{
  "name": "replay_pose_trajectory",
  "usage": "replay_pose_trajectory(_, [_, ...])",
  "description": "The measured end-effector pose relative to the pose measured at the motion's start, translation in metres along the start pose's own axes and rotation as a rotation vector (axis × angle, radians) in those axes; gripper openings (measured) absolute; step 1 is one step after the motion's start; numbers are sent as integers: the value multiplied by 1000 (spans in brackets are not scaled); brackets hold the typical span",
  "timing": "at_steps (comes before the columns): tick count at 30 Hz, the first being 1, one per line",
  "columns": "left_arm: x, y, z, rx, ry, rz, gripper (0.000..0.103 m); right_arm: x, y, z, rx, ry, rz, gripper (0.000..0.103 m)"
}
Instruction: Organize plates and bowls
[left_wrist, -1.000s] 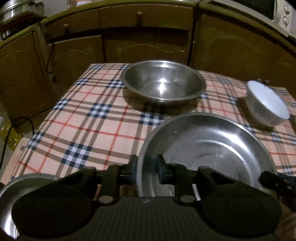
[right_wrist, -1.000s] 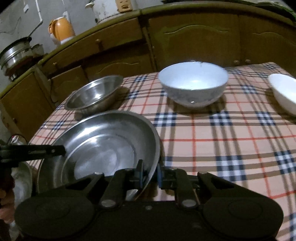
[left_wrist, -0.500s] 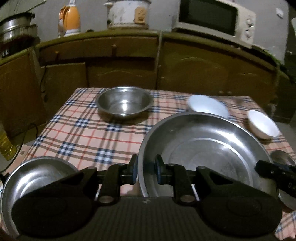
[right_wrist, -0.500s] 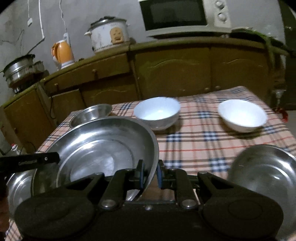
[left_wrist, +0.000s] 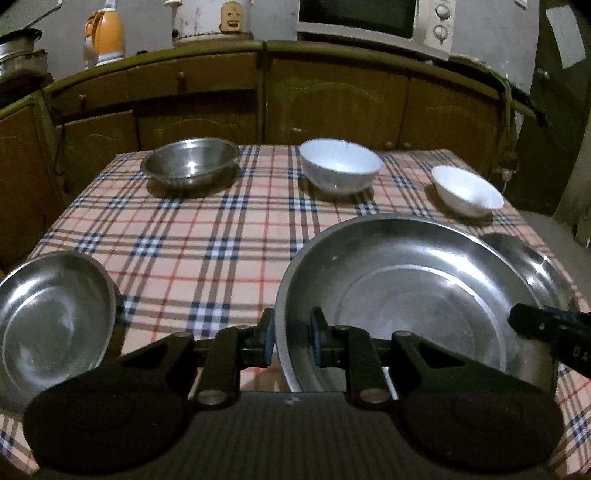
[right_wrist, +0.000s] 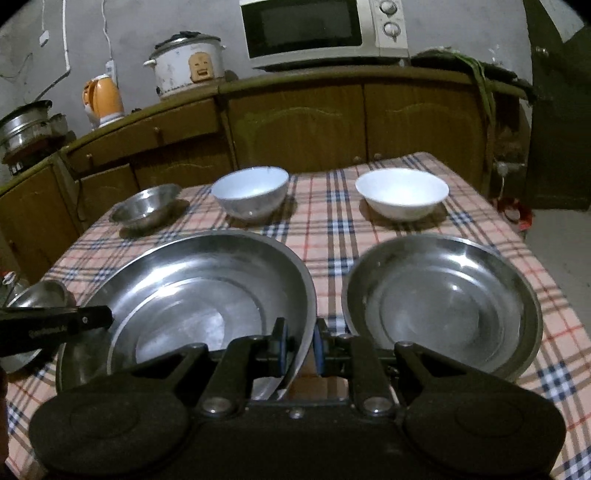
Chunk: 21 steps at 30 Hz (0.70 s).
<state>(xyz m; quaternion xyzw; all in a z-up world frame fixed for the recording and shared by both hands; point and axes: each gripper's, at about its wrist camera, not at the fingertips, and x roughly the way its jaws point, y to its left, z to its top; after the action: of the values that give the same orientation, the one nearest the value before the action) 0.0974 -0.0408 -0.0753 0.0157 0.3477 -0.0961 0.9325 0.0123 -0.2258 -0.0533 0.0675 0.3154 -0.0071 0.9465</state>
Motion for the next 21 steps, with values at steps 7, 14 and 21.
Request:
replay_pose_trajectory(7, [12, 0, -15, 5, 23, 45, 20, 27, -2, -13, 10, 36, 26, 20])
replay_pose_trajectory(14, [21, 11, -21, -13, 35, 76, 21, 46, 10, -16, -15, 48, 48, 20])
replay_pose_trajectory(21, [29, 21, -26, -38, 49, 85, 21, 56, 17, -19, -21, 66, 53, 20])
